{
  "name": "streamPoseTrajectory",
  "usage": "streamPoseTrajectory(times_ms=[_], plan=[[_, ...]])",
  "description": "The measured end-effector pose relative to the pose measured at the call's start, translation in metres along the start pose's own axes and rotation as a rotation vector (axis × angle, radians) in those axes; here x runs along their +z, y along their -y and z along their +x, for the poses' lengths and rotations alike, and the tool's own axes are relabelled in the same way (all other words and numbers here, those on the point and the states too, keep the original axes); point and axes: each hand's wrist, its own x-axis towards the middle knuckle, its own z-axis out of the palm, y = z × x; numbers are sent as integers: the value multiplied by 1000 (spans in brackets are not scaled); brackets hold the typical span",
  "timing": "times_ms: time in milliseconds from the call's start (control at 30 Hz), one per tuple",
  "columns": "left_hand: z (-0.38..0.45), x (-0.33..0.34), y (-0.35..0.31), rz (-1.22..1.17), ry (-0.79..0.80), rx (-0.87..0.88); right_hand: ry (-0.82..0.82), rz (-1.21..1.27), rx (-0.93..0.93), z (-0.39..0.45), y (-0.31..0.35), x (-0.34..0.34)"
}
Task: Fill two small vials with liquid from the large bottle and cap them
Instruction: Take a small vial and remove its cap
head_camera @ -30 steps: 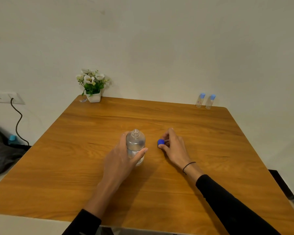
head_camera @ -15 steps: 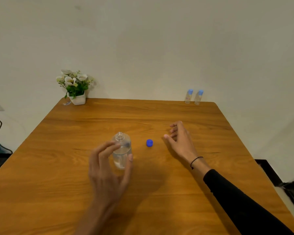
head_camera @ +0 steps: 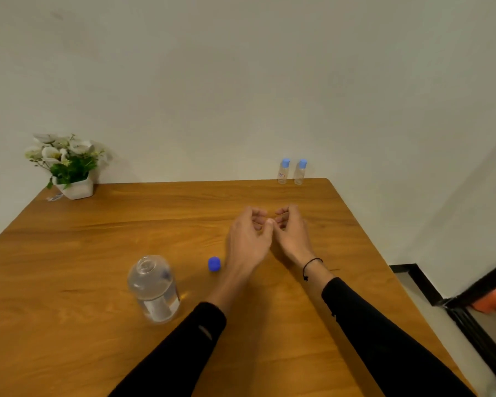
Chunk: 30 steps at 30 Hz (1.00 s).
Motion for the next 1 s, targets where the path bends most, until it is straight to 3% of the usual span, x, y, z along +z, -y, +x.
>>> streamPoseTrajectory(times_ms=[167, 467, 600, 800, 1000], plan=[[44, 31, -4, -57, 5, -100, -60, 16, 147, 73, -20, 11], [70, 50, -8, -64, -41, -175, -194, -227, 285, 178, -33, 44], [69, 46, -7, -97, -60, -169, -239, -316, 247, 198, -32, 50], [55, 27, -1, -161, -73, -165, -201, -354, 138, 176, -21, 41], [22, 10, 9, -150, 43, -153, -22, -326, 48, 71, -15, 15]])
